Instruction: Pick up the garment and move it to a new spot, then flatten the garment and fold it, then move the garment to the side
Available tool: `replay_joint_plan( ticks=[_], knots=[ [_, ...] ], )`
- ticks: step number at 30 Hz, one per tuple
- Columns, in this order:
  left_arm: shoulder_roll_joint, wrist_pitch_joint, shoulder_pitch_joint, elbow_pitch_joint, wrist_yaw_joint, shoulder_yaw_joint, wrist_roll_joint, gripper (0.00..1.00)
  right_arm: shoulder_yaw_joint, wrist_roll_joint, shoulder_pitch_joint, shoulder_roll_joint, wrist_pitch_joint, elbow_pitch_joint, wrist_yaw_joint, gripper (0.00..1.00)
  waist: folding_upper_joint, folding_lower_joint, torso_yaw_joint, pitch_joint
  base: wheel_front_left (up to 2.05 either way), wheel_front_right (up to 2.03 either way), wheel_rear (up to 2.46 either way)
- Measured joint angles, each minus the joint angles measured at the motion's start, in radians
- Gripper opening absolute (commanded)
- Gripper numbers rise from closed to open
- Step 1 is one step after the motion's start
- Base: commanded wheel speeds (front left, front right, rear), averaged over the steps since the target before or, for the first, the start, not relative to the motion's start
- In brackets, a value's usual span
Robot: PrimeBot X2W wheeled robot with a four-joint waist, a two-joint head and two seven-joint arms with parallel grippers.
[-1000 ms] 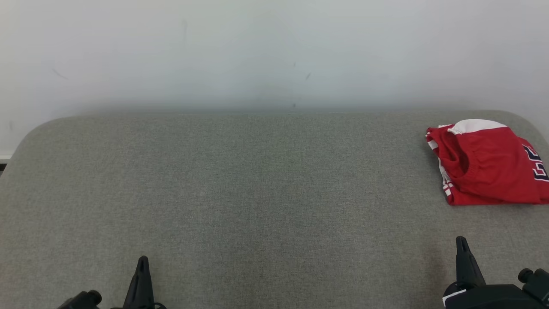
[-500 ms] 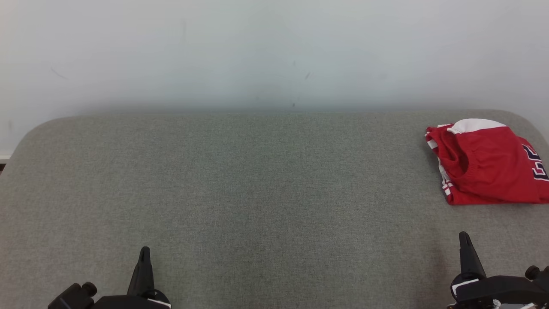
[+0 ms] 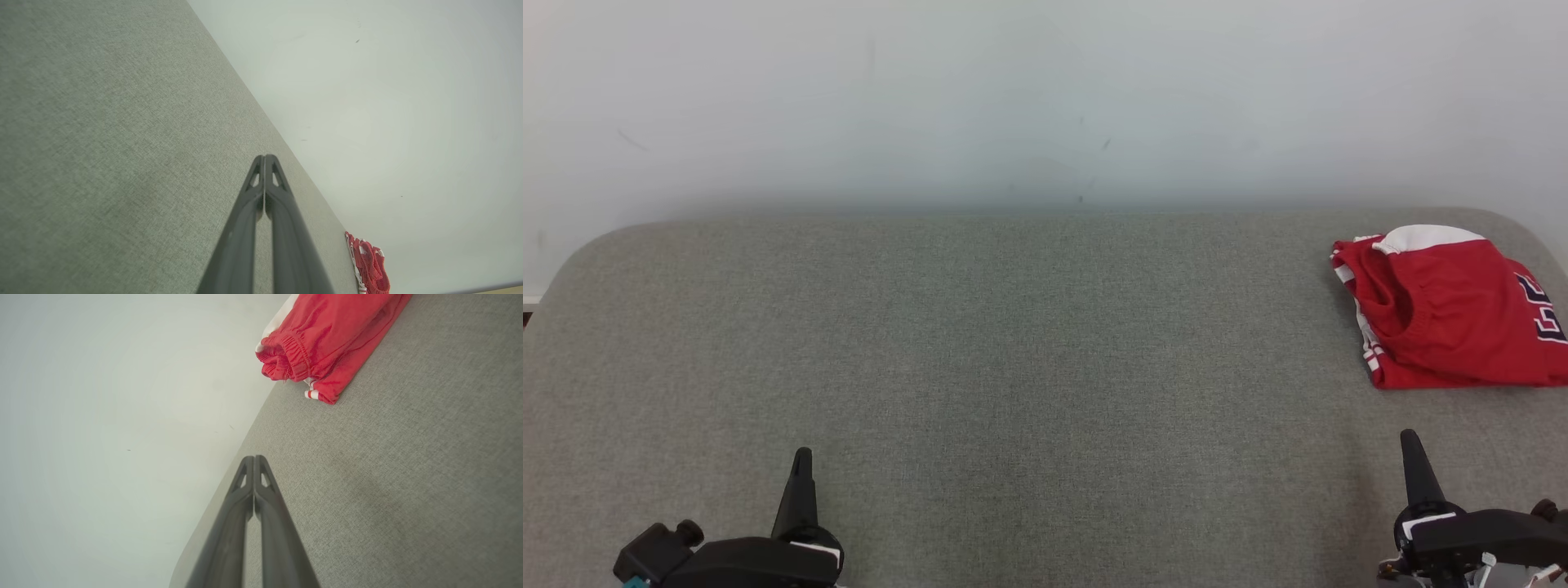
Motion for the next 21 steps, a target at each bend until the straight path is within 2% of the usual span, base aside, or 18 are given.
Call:
replay_joint_plan(
  ticks=[21],
  knots=[
    [0.0,0.036,-0.06,0.033,-0.014,-0.006,-0.226,0.0,-0.035,0.198,-0.058,-0.001,0.07,0.029,0.0,0.0,0.0,-0.0001,-0.003,0.001,0.0,0.0,0.0]
  ],
)
